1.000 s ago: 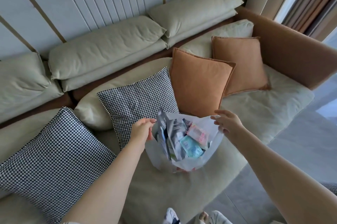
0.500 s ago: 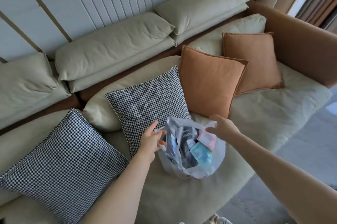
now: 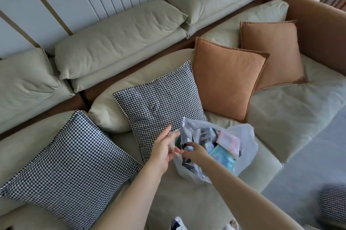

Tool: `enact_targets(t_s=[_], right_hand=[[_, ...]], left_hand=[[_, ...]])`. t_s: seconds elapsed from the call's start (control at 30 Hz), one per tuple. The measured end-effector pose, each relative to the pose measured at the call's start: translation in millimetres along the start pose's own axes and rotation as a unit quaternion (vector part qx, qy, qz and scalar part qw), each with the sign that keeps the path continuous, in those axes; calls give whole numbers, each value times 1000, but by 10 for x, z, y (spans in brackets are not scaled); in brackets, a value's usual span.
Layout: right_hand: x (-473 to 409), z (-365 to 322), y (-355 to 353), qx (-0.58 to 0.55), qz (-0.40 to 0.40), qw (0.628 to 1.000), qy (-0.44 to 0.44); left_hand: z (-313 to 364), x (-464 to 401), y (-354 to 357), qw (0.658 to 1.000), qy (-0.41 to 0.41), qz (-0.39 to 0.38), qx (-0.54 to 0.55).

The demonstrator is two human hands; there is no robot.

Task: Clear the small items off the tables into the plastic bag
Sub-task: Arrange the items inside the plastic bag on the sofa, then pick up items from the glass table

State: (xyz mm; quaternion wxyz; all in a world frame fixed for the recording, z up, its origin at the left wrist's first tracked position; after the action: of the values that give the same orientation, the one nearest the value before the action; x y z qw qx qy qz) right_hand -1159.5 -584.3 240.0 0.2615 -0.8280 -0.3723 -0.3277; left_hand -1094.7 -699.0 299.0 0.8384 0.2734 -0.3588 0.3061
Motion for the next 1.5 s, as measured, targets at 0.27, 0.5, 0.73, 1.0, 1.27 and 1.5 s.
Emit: enact_targets(t_s=[0.27, 0.5, 0.73, 1.0, 1.27, 1.5], right_hand=[[-336, 366, -154, 226, 79, 971, 2], [-107, 510, -430, 18, 96, 995, 5], [608, 479, -721, -143, 113, 982, 45], [1126, 621, -954, -85, 183, 979, -6], [1771, 1079, -1263, 4, 272, 962, -34], [2584, 2006, -1724, 2, 347, 937, 35]], left_hand=[[-31, -82, -59, 999, -10, -48, 19], [54, -23, 56, 996, 15, -33, -81], [109, 262, 157, 953, 23, -7, -304], [99, 850, 303, 766, 268, 99, -575], [-799, 1072, 1496, 638, 255, -135, -714], [-1763, 1296, 2344, 528, 215, -232, -788]])
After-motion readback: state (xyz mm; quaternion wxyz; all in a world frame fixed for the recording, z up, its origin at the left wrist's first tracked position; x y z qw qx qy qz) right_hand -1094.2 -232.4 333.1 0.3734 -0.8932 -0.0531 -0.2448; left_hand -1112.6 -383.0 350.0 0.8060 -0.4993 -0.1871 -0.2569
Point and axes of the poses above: each hand's wrist, its own x-axis away from the middle knuckle, its own y-axis out of the palm, z = x × y, the point moved 4 cm from there along -x, towards the middle knuckle, and after that the axes turned 4 degrees about -y, right-handed, at the moved point
